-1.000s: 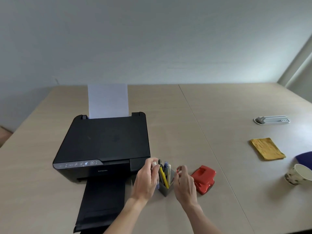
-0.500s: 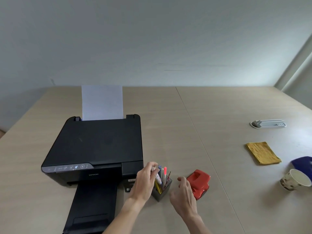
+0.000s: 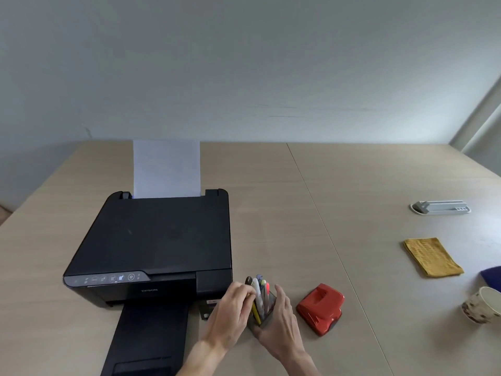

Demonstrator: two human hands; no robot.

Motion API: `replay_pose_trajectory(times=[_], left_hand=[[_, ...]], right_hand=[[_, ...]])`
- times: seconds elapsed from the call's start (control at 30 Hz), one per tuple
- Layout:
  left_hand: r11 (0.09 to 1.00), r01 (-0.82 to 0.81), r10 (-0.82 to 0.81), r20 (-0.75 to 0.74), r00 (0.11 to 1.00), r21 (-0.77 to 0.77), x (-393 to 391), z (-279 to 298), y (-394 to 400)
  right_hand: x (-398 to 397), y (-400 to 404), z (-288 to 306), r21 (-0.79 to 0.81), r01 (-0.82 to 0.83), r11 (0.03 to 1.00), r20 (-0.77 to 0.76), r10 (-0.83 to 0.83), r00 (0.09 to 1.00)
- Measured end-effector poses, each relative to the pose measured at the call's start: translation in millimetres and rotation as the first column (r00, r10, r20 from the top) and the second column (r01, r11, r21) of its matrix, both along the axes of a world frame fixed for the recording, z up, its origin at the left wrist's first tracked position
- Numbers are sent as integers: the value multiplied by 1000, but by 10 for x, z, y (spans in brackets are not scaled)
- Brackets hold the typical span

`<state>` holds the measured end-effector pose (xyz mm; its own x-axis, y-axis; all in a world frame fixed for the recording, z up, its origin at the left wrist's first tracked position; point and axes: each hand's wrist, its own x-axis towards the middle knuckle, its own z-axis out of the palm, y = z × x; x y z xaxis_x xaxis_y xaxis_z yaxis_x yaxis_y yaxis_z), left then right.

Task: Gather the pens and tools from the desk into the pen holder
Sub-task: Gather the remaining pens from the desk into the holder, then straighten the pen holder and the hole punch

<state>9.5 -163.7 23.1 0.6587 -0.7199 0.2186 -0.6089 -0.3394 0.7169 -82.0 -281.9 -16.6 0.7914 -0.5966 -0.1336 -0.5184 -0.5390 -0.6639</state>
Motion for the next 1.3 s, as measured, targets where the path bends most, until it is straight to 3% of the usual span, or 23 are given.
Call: replay_pose_trajectory(times=[0.13,0.23,0.3,0.4,0.5,0.57,0.67,0.83,0.93,1.1,1.3], left_hand=[[987,70,-68,-13,998,148,41,-94,-29],[947,101,-103,-10,995,304,5,-152,-156],[898,106,-124,15,992,427,-38,-210,-242],[831,87,-164,93,982,549,-78,-291,-348],[825,40,-130,121,984,563,-69,-339,-441],[818,11,-110,138,984,575,-53,-332,-523],[772,-27,-116,182,976,635,-18,-260,-669],[605,-80,-160,219,963,792,161,-76,-931],[587,-76,-190,228,955,806,298,-41,-1057],[589,-107,-138,231,963,801,565,9,-1281],[595,-154,-93,258,962,789,882,69,-1542]], right_hand=[[88,-53,-46,45,7,999,31,-8,999],[71,-177,-36,17,-88,996,-31,88,996],[1,-341,-46,-83,-165,983,-134,153,979],[-121,-616,-98,-332,-109,937,-224,33,974],[-270,-902,-169,-390,99,915,-186,-184,965],[-389,-1066,-183,-390,137,911,-207,-232,950],[-569,-1257,-259,-416,57,908,-205,-154,966],[-826,-1500,-296,-365,-125,922,-170,66,983],[-900,-1586,-351,-383,-148,912,-108,115,988],[-743,-1593,-415,-398,-85,913,7,95,995],[-257,-1606,-482,-284,126,950,37,-121,992]])
